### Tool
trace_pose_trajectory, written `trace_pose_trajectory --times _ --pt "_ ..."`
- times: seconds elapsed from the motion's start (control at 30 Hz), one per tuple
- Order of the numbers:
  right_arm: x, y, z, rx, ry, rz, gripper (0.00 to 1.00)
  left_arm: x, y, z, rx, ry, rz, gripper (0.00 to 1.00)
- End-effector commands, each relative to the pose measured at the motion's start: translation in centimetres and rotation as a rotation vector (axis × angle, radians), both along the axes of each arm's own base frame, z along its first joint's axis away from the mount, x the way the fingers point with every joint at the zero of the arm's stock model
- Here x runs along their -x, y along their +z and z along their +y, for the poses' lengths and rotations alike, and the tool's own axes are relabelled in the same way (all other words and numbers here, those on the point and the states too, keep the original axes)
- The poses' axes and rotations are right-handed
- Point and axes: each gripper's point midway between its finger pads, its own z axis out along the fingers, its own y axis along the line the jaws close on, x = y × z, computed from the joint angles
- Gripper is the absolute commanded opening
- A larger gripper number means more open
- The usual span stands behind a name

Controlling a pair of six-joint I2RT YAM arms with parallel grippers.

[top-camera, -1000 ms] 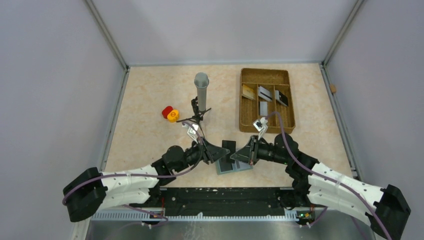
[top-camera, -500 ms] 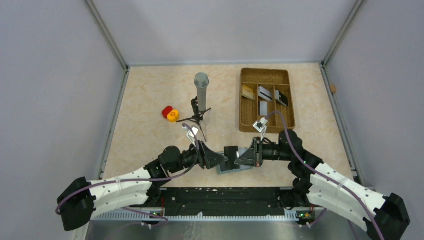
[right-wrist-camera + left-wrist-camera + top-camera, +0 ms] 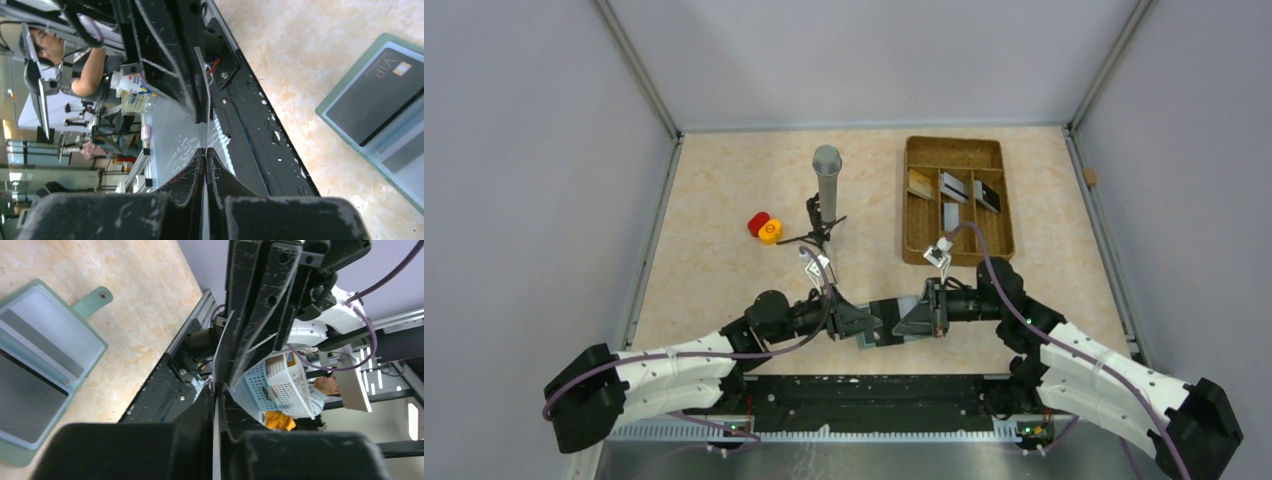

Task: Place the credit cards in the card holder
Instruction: Insert the credit card into the card holder.

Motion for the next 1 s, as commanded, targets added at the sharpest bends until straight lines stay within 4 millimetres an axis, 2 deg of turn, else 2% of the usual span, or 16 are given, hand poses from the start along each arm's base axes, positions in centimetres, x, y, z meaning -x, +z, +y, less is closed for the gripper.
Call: trace_pose_trajectory --times 0.0,0.07,0.1,0.17,0.2,0.27,0.37,0.43,0.63,0.77,0.97 --pt "-1.3 1.5 0.2 -0.014 -0.051 -0.063 0.0 0.2 1.8 -0.4 0.07 -0.023 -0.02 0.0" --pt "-2.9 0.4 -0.4 0.069 -0.147 -0.056 0.04 -0.2 1.1 -0.2 0.056 0.002 -0.003 0.0" --pt "-3.9 -0.6 -1.0 0.133 -0.211 -0.048 0.16 -0.6 0.5 -0.1 0.036 0.026 0.012 0.0" --pt "-6.1 -2.8 -3.3 0.297 -0.377 -0.019 0.51 -1.7 -1.6 0.2 -0.046 0.096 0.07 0.0" --pt "-7.1 -3.9 -4.9 0.394 -0.469 -0.007 0.65 -2.2 -2.9 0.4 -0.099 0.128 0.098 0.0" --pt "-7.9 -6.1 -8.5 0.595 -0.605 0.017 0.71 -2.7 -4.8 0.3 -0.19 0.153 0.143 0.0" --pt "-8.7 -8.1 -12.3 0.804 -0.736 0.024 0.72 -2.8 -6.1 -0.7 -0.221 0.137 0.211 0.0" --pt "-8.9 -9.0 -13.3 0.872 -0.764 0.024 0.7 -2.7 -6.5 -1.5 -0.202 0.116 0.237 0.0" --pt "-9.8 -10.4 -13.2 0.895 -0.767 -0.003 0.56 -3.5 -8.2 -2.6 -0.239 0.122 0.281 0.0" --pt "-10.2 -11.1 -12.1 0.883 -0.706 -0.031 0.53 -4.0 -8.9 -2.3 -0.263 0.153 0.295 0.0" --pt "-10.9 -11.9 -10.5 0.865 -0.644 -0.053 0.42 -4.5 -9.3 -2.0 -0.269 0.148 0.317 0.0"
